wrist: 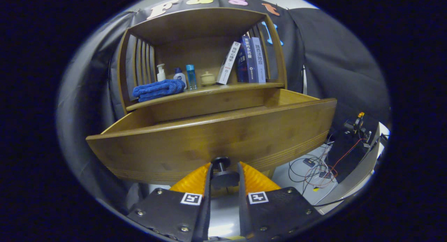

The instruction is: Pull open the drawer, take out the items inside it, and place them on the countertop above the cabinet.

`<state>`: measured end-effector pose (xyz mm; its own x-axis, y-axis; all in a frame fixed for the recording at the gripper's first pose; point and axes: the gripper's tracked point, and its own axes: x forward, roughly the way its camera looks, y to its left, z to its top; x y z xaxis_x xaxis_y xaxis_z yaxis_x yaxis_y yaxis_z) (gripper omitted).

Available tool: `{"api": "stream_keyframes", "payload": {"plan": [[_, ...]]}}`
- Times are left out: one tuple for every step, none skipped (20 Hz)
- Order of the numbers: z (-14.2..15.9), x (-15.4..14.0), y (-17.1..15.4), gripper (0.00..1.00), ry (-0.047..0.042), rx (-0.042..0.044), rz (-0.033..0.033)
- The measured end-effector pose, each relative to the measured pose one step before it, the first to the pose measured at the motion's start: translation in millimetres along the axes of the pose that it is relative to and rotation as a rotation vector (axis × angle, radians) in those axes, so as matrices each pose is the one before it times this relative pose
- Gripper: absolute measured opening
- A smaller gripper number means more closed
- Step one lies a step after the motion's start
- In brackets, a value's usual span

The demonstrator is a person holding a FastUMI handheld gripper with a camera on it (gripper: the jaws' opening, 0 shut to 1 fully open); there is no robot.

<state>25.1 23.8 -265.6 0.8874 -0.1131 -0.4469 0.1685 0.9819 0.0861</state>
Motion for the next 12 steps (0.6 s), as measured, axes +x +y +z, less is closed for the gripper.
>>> {"api": "stream_keyframes", "payload": {"plan": [[-0.37,0.1,-0.54,0.34,0.00515,-0.01265,-0.0041],[-0.44,0.02,0.14,0.34,0.00544,-0.01347,-0.00397],[-0.07,-0.25,-0.15,0.34,0.00463,-0.00749,-0.00126],[-0.4,0.26,1.5,0.34,0.00278,-0.00101,0.00209],[-0.34,-1.5,0.03,0.35,0.00067,0.00561,0.00383],[2.04,-4.22,0.16,0.39,-0.01081,0.00604,0.00658],[3.6,-4.55,0.28,0.42,-0.01346,0.00632,0.0118],[4.7,-5.24,1.71,0.43,-0.02385,0.01096,0.01661],[7.57,-5.57,2.32,0.45,-0.02533,0.01752,0.01572],[8.73,-7.35,2.82,0.47,-0.02669,0.01545,0.01861],[10.11,-4.77,2.47,0.47,-0.02193,0.00442,0.01012],[9.1,-4.66,-1.42,0.47,-0.02039,-0.012,-0.00621]]}}
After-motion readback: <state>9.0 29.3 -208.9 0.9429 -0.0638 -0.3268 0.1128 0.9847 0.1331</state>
